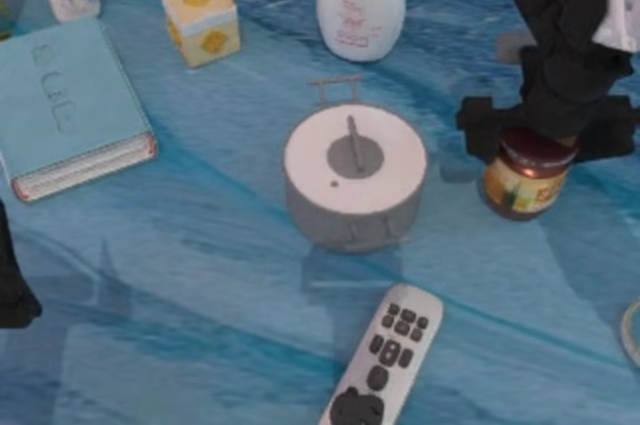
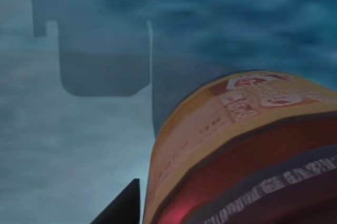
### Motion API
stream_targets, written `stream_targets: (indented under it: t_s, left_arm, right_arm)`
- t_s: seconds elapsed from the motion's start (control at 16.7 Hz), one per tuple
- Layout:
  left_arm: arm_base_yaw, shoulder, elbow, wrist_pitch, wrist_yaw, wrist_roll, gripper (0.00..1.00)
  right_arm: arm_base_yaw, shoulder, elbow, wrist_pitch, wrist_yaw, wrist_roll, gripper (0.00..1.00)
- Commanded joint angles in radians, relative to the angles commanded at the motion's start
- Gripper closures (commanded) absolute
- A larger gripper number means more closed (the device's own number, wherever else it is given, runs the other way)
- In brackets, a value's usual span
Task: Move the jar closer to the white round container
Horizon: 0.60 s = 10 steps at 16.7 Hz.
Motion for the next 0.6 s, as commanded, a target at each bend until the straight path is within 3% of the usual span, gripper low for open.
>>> stream_targets:
  t_s: [0.24, 0.6]
  left_arm:
    - [0.0, 0.0, 0.0, 0.0, 0.0, 0.0, 0.0]
    - [0.0, 0.0, 0.0, 0.0, 0.0, 0.0, 0.0]
  right_arm:
    - [0.0, 0.0, 0.0, 0.0, 0.0, 0.0, 0.02]
    - [0.0, 0.0, 0.0, 0.0, 0.0, 0.0, 0.0]
